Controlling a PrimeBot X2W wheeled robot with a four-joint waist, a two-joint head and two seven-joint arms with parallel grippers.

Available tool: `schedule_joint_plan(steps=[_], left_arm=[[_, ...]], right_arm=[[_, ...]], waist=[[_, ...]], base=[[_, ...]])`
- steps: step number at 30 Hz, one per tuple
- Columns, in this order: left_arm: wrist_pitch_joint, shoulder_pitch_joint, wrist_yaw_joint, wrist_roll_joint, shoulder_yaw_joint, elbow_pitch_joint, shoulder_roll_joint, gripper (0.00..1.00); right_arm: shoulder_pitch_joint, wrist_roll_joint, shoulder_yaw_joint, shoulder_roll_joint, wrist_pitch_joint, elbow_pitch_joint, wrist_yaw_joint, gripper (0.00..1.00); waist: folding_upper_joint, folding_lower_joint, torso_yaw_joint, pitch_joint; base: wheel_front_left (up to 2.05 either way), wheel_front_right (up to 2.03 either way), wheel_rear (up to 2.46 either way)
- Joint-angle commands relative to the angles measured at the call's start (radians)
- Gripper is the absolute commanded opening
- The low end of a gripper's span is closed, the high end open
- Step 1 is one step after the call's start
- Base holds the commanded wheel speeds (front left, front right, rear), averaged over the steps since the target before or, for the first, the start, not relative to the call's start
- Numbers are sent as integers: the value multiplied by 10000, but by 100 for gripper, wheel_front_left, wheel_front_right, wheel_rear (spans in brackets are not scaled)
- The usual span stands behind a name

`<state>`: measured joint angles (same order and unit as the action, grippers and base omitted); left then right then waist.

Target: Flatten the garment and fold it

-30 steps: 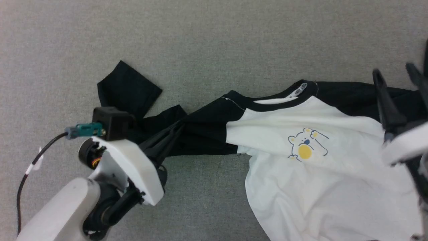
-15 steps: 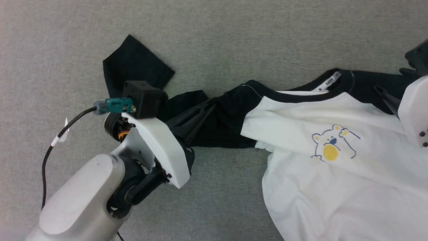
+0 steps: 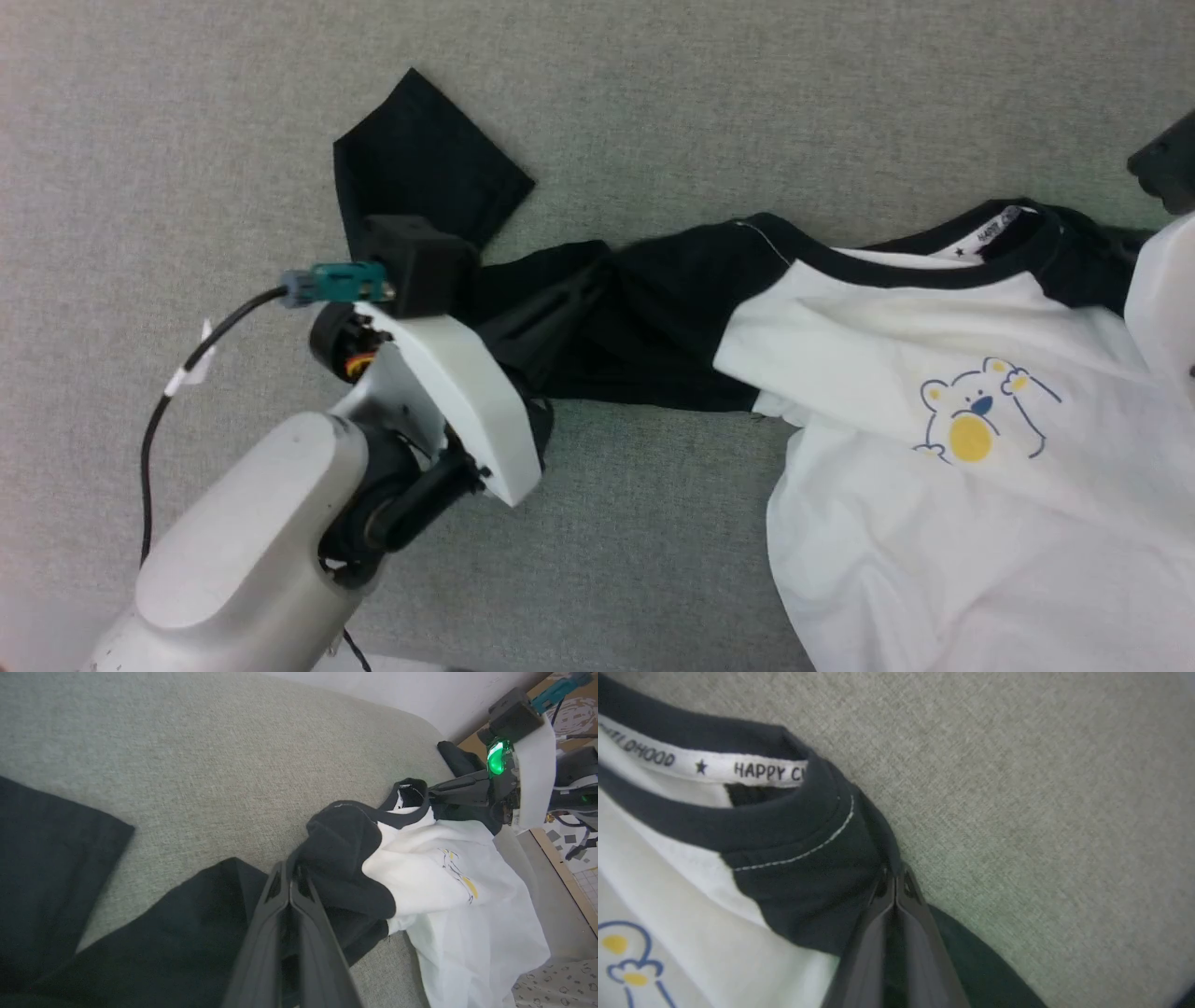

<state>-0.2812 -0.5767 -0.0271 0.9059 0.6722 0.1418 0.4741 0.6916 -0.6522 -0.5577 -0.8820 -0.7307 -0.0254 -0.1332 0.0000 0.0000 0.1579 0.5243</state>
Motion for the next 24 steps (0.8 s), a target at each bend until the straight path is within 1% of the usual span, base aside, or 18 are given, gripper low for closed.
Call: schedule_joint_plan(steps=[1, 5, 8, 12, 17, 20, 24], left_arm=[[237, -157, 50, -123, -117, -130, -29, 0], [1005, -217, -3, -510, -395, -423, -13, 0], [1493, -270, -81, -845, -549, -535, 48, 0], [1893, -545, -360, -1220, -851, -500, 141, 0], [1668, -1487, -692, -1708, -1038, -579, 263, 0], [1393, -2180, -874, -1964, -1072, -747, 235, 0], [1087, -3079, -917, -2331, -1001, -1039, 215, 0]], right_arm=[[-212, 160, -83, 254, 430, -469, 25, 0], [-72, 376, 740, 1061, 2159, -935, 25, 0], [-70, 544, 1637, 1883, 3377, -1182, 25, 0], [-70, 935, 2707, 2844, 4519, -1165, 25, 0], [251, 1538, 3541, 3763, 5151, -935, 25, 0], [559, 1810, 3770, 4233, 5217, -827, 25, 0], [1007, 2072, 3792, 4633, 5118, -704, 25, 0]], waist=[[0, 0, -136, -176], [0, 0, -424, -657], [0, 0, -684, -1209], [0, 0, -1001, -2027], [0, 0, -1292, -3034], [0, 0, -1423, -3542], [0, 0, -1549, -4057]], base=[[0, 0, 0], [0, 0, 0], [0, 0, 0], [0, 0, 0], [0, 0, 0], [0, 0, 0], [0, 0, 0]])
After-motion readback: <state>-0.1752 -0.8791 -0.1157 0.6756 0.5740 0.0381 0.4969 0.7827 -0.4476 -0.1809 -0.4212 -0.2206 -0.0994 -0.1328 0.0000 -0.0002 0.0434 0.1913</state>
